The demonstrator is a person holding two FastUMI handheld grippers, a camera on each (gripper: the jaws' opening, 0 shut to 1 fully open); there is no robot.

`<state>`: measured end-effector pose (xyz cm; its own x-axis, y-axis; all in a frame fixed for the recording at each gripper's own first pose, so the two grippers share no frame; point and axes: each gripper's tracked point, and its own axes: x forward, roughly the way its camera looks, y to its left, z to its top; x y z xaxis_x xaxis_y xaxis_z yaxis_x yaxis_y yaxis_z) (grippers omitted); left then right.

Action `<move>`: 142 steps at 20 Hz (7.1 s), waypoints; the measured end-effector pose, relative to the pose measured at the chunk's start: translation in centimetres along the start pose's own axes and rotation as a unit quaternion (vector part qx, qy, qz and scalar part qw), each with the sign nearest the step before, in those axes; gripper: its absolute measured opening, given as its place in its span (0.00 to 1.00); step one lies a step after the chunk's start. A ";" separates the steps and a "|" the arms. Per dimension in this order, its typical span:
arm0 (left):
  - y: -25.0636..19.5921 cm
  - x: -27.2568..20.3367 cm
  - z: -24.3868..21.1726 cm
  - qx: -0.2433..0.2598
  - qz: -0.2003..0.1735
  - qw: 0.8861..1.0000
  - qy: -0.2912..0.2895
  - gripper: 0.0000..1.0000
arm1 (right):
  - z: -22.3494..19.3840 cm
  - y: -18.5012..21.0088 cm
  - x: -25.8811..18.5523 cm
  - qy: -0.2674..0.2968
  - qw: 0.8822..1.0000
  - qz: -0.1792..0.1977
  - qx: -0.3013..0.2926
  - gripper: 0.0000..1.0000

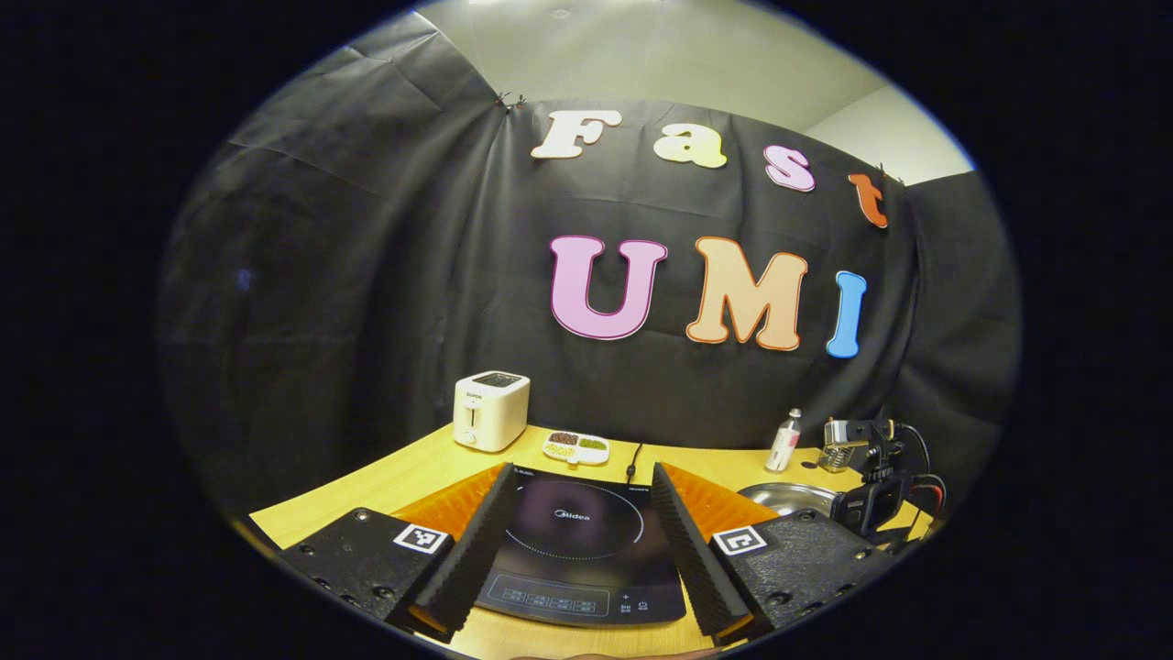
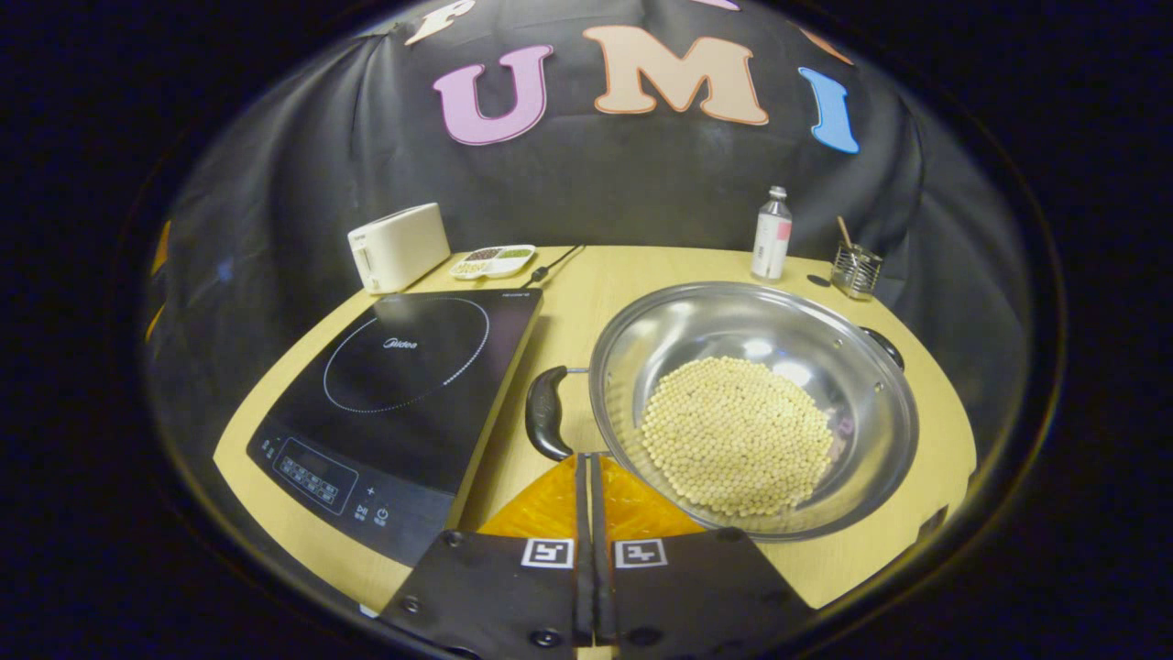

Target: First push the handle of the pot to place it horizontally, then grasp the pot with both hands and set it on the induction cooktop.

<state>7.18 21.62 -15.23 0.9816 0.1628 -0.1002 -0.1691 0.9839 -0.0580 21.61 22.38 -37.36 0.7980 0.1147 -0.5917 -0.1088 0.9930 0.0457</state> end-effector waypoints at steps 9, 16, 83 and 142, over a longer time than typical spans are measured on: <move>-0.9 0.3 -1.1 -0.021 -0.017 0.999 0.020 0.94 | 2.0 1.2 -1.5 -0.028 0.999 0.033 0.014 0.00; -3.1 0.5 -3.7 -0.049 -0.033 0.996 0.072 0.90 | 5.4 -5.4 -4.1 -0.081 0.997 0.018 0.009 0.00; -16.2 13.6 -21.7 0.051 0.014 0.976 0.209 0.60 | 5.4 -29.1 6.6 -0.066 0.996 -0.064 0.011 0.61; 14.8 20.0 -7.9 0.068 0.097 0.987 0.111 0.57 | 12.1 5.9 8.2 -0.085 0.996 -0.024 0.017 0.61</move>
<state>23.56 38.88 -25.98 0.8859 0.3431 -0.3120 -0.3230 0.9393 0.1157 34.66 29.54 -32.24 0.8908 0.0681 -0.4493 -0.0507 0.9974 0.0506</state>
